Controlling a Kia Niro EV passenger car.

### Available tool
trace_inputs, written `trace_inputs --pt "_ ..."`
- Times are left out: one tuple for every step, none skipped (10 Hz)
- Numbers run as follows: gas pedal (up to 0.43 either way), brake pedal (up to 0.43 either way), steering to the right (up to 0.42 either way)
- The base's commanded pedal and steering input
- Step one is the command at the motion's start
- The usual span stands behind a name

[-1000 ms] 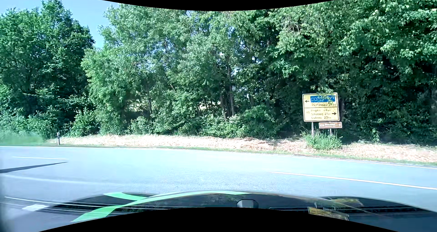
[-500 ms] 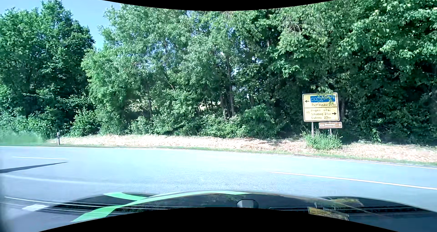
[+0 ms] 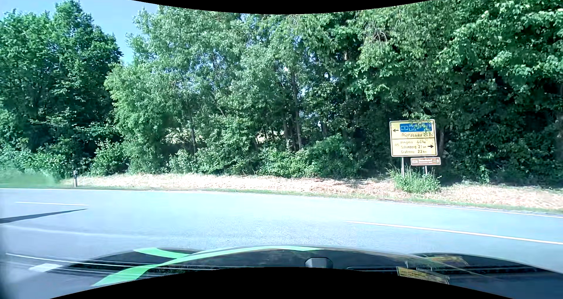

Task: Follow the waypoints while adhering to traffic rules and regulations

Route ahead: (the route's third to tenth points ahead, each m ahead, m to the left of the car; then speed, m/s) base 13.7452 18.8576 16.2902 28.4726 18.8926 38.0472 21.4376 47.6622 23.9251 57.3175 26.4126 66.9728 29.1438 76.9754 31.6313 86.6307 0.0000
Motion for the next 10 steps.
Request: trace_inputs --pt "0.000 0.293 -0.137" --pt "0.000 0.293 -0.137" --pt "0.000 0.287 -0.137" --pt "0.000 0.293 -0.137" --pt "0.000 0.293 -0.137" --pt "0.000 0.293 -0.137" --pt "0.000 0.293 -0.137" --pt "0.000 0.293 -0.137" --pt "0.000 0.293 -0.137" --pt "0.000 0.293 -0.137"
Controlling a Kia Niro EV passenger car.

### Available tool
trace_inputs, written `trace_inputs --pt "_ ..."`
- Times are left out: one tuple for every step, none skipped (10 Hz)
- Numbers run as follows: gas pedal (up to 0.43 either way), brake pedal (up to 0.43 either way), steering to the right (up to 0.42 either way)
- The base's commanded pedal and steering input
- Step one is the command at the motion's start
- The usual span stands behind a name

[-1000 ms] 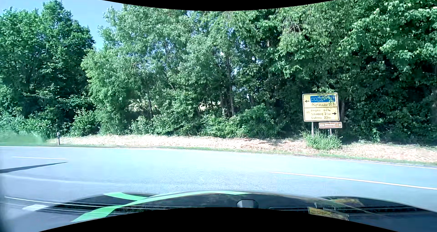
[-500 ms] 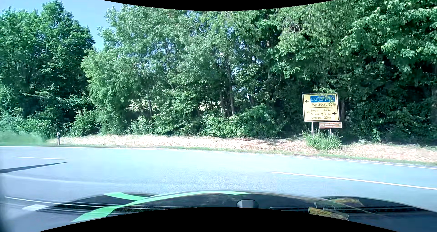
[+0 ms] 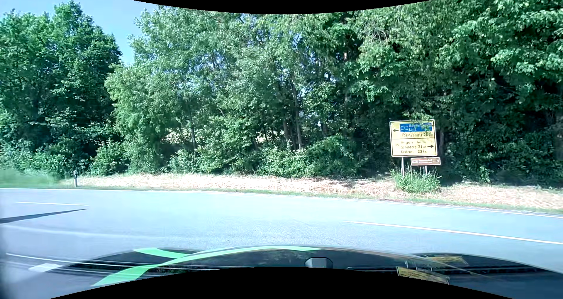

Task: Follow the waypoints while adhering to traffic rules and regulations

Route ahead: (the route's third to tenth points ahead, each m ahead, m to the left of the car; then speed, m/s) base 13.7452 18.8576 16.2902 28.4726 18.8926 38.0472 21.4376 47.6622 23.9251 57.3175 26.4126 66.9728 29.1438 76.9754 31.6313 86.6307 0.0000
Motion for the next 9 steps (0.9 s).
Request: trace_inputs --pt "0.000 0.293 -0.137" --pt "0.000 0.293 -0.137" --pt "0.000 0.293 -0.137" --pt "0.000 0.293 -0.137" --pt "0.000 0.293 -0.137" --pt "0.000 0.293 -0.137" --pt "0.000 0.293 -0.137" --pt "0.000 0.293 -0.137" --pt "0.000 0.293 -0.137"
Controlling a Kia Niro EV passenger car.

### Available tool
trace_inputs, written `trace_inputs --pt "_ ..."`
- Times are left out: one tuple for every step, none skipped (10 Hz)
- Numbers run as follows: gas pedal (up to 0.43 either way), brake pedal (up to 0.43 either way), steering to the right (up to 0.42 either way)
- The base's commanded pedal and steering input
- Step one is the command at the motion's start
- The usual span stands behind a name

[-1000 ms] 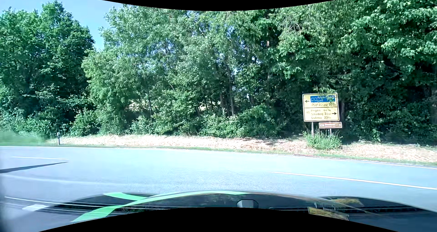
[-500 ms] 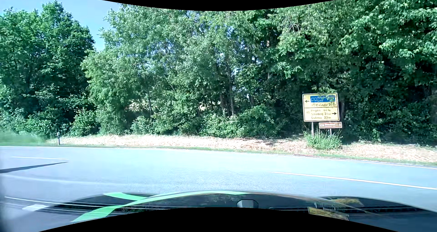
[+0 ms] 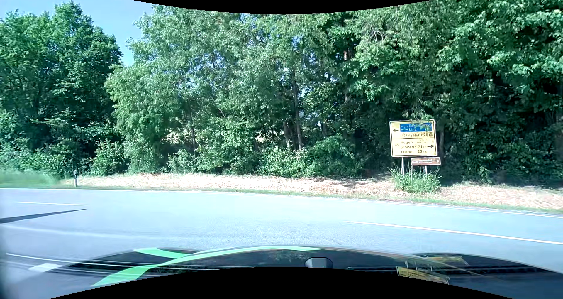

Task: Follow the waypoints while adhering to traffic rules and regulations

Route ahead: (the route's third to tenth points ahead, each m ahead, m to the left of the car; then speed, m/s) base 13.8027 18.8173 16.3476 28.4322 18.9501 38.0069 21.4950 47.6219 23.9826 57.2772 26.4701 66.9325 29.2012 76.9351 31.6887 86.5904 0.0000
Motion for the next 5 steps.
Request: trace_inputs --pt "0.000 0.293 -0.137" --pt "0.000 0.287 -0.137" --pt "0.000 0.293 -0.137" --pt "0.000 0.293 -0.137" --pt "0.000 0.293 -0.137"
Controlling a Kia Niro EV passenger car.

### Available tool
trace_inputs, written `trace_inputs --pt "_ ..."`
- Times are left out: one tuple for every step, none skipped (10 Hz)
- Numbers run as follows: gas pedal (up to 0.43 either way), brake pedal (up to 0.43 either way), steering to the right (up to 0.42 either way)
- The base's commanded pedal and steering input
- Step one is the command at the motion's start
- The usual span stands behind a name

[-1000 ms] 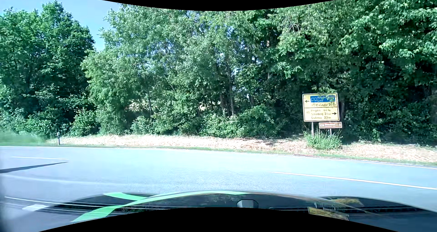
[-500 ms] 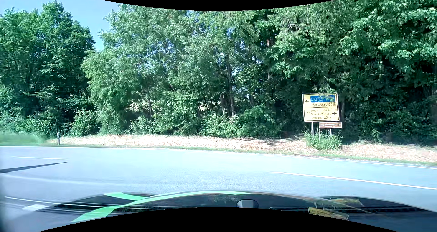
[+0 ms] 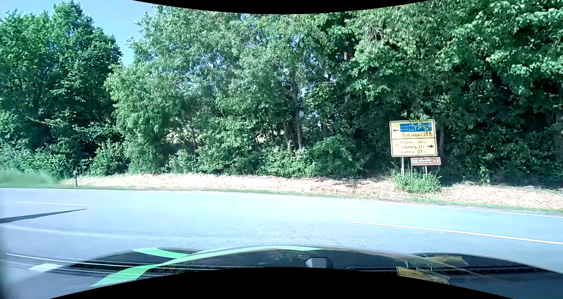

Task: Follow the waypoints while adhering to traffic rules and regulations

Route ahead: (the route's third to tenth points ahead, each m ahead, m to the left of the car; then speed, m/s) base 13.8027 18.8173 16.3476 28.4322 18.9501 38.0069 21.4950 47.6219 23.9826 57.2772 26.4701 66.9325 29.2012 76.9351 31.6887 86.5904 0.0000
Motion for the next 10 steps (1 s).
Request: trace_inputs --pt "0.000 0.293 -0.137" --pt "0.000 0.293 -0.137" --pt "0.000 0.293 -0.137" --pt "0.000 0.293 -0.137" --pt "0.000 0.293 -0.137" --pt "0.000 0.293 -0.137" --pt "0.000 0.293 -0.137" --pt "0.000 0.293 -0.137" --pt "0.000 0.293 -0.137" --pt "0.000 0.293 -0.137"
